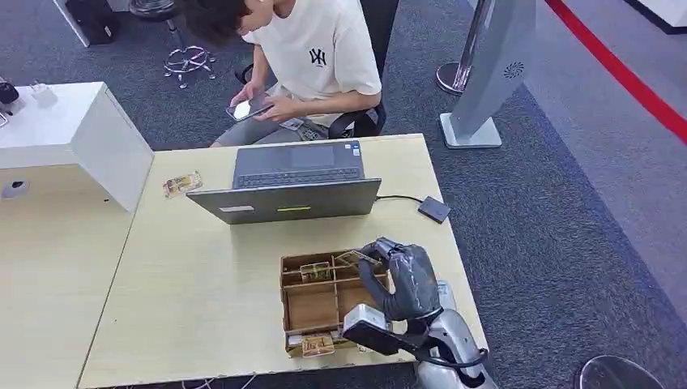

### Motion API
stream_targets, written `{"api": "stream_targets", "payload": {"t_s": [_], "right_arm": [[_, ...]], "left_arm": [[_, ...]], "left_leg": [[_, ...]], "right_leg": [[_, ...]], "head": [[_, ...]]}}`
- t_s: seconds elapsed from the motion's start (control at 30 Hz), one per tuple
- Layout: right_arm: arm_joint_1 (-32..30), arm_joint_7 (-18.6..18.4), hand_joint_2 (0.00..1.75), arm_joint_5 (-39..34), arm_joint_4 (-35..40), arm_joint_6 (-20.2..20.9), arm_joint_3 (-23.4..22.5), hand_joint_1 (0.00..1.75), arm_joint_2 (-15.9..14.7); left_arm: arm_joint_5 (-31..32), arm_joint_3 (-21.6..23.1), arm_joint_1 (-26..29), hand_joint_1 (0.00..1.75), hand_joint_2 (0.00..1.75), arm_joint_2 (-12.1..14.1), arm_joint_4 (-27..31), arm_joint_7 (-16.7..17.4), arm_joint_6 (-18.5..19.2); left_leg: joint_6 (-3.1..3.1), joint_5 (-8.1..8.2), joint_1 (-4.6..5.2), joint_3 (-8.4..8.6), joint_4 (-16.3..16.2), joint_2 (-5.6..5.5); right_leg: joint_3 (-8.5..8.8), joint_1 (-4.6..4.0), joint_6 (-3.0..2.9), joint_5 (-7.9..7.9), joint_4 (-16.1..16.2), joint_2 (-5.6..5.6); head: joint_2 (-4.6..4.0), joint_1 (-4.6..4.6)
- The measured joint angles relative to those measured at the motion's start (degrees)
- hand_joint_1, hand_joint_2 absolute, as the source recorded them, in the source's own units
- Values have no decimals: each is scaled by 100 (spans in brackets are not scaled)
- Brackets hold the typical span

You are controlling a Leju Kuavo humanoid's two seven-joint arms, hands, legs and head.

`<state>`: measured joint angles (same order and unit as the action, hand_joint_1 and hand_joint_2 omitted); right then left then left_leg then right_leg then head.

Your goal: Pass the card to the sensor for recognition and then transmit it.

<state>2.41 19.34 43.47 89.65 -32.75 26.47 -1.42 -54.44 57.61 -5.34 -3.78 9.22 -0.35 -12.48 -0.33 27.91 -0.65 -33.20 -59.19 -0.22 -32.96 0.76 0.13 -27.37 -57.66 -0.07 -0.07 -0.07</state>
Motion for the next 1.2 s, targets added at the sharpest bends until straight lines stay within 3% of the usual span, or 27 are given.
{"api": "stream_targets", "payload": {"t_s": [0.23, 0.4, 0.8, 1.0, 1.2], "right_arm": [[-246, 773, 175, -2037, 1160, 801, -379, 175, 24], [-346, 857, 175, -2288, 1573, 1032, -599, 175, 28], [-397, 958, 175, -1933, 1616, 1153, -752, 175, 140], [-356, 860, 175, -926, 1577, 615, -748, 175, 190], [27, 454, 175, 281, 1346, -134, -490, 175, 201]], "left_arm": [[-109, 0, 10, 0, 0, -2, 0, -53, -26], [-140, 0, 10, 0, 0, -4, 0, -85, -28], [-197, 2, 9, 0, 0, -13, 0, -83, -28], [-195, 11, 7, 0, 0, -15, 0, -20, -24], [-153, 109, -7, 0, 0, -13, 0, 43, 13]], "left_leg": [[0, 0, 1, -1, 0, 0], [0, 0, 0, 0, 0, 0], [0, 0, 0, 0, 0, 0], [0, 0, 0, -1, 0, 0], [1, -1, 0, 0, 0, 1]], "right_leg": [[0, 0, 0, 0, 0, -1], [0, 0, 0, 0, 0, -1], [1, 0, 0, 0, 0, 0], [1, 0, 0, 0, 0, -1], [2, 0, 0, 3, -1, 1]], "head": [[-2, 0], [-2, 0], [0, 0], [0, 0], [-2, 0]]}}
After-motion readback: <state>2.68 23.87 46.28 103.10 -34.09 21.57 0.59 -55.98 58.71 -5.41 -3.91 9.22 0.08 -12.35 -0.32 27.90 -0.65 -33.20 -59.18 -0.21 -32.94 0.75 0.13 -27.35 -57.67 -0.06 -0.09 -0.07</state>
